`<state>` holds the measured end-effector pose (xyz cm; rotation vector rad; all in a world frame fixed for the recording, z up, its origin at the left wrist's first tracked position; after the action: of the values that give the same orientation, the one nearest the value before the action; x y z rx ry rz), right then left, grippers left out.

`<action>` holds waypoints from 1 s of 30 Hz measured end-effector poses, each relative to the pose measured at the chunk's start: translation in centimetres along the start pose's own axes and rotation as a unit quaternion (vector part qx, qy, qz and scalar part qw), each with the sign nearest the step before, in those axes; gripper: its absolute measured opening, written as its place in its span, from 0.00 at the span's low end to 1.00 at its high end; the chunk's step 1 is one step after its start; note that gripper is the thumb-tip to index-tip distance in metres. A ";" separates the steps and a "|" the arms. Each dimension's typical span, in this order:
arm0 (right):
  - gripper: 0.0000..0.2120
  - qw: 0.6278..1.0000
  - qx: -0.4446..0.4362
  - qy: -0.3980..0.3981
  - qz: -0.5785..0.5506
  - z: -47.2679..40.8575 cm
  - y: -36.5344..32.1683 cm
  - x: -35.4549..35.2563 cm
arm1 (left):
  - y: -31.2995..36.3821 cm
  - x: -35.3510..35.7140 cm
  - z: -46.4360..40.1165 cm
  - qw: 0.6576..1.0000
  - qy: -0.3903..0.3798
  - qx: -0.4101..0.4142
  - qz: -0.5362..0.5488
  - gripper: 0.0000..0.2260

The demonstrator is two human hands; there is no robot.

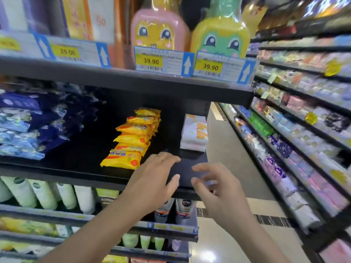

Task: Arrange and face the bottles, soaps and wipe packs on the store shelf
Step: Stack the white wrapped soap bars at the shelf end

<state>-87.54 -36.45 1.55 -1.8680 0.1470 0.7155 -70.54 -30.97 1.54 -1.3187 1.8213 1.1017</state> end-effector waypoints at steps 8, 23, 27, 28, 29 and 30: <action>0.22 0.978 -0.059 0.024 0.200 -11.4 1.1 0.2 | -3.4 5.0 -2.8 0.996 -0.082 -0.045 0.000 0.21; 0.27 0.967 -0.038 0.013 0.250 -17.0 2.8 1.9 | -5.6 5.2 -2.4 0.976 -0.005 -0.114 0.186 0.26; 0.34 0.985 -0.080 0.014 0.155 -12.8 1.9 1.7 | -6.4 4.6 -2.8 0.924 0.033 -0.139 0.354 0.40; 0.36 0.984 -0.094 0.017 0.148 -11.8 1.6 1.7 | -6.4 4.2 -3.0 0.913 0.035 -0.137 0.382 0.43; 0.38 0.983 -0.104 0.018 0.148 -10.8 1.5 2.0 | -6.3 3.8 -3.2 0.905 0.033 -0.129 0.403 0.46; 0.41 0.982 -0.113 0.019 0.151 -10.0 1.2 2.2 | -6.2 3.4 -3.5 0.900 0.030 -0.118 0.418 0.48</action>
<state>-82.20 -45.27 1.75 -2.1025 0.3948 0.9356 -65.74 -36.45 -1.42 -0.6499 2.4417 1.7706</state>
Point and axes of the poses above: each hand's wrist, its own z-axis away from the middle knuckle, its own x-axis out of the palm, y = z × x, the point moved 6 cm from there along -z, towards the middle knuckle, and after that the axes turned 10 degrees about x, right-handed, at the moved point
